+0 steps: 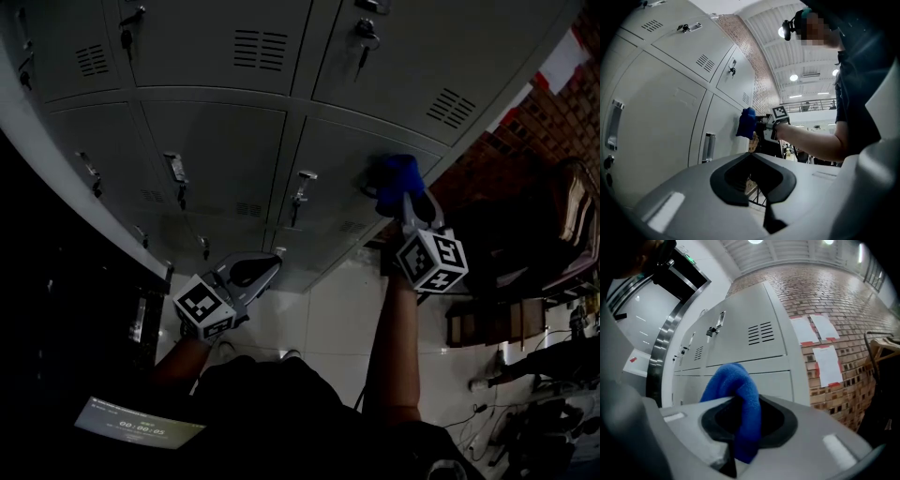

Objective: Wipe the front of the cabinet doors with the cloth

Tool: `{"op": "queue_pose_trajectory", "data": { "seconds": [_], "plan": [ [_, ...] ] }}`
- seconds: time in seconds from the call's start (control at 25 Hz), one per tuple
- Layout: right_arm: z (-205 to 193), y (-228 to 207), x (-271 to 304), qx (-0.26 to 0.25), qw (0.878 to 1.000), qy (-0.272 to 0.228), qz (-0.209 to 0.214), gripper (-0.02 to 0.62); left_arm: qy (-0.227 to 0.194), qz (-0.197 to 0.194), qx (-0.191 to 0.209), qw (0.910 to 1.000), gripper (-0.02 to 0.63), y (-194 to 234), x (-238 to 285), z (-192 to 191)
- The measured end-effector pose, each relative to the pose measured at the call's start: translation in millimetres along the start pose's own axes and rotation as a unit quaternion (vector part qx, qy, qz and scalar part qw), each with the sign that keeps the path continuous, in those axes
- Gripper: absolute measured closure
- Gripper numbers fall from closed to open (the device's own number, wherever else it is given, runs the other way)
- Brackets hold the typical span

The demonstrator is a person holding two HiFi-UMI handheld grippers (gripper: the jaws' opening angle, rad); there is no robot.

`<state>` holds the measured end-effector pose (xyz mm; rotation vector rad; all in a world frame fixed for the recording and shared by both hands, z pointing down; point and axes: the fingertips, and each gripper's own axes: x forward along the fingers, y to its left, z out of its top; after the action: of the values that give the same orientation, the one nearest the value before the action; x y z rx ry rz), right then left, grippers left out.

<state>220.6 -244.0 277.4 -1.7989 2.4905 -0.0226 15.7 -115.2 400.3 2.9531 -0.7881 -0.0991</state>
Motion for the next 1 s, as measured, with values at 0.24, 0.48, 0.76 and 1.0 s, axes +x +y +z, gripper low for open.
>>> {"op": "queue_pose_trajectory", "data": {
  "seconds": [0.24, 0.48, 0.76, 1.0],
  "plan": [
    [-21.0, 79.9, 35.7, -0.003, 0.996, 0.020, 0.083, 0.526, -0.002, 0.021, 0.003, 0.9998, 0.603, 8.2, -22.2, 3.7],
    [-46.9, 127.0, 67.3, -0.006, 0.991, 0.052, 0.123, 0.526, 0.001, 0.044, -0.002, 0.9990, 0.603, 19.5, -48.0, 0.9],
    [-63.9, 135.8, 83.6, -0.020, 0.991, 0.063, 0.119, 0.526, 0.005, 0.045, -0.008, 0.9989, 0.603, 26.3, -55.0, -3.6],
    [-66.1, 111.2, 73.8, -0.033, 0.993, 0.072, 0.087, 0.526, 0.009, 0.026, -0.010, 0.9996, 0.603, 21.3, -41.1, -7.5]
  ]
}}
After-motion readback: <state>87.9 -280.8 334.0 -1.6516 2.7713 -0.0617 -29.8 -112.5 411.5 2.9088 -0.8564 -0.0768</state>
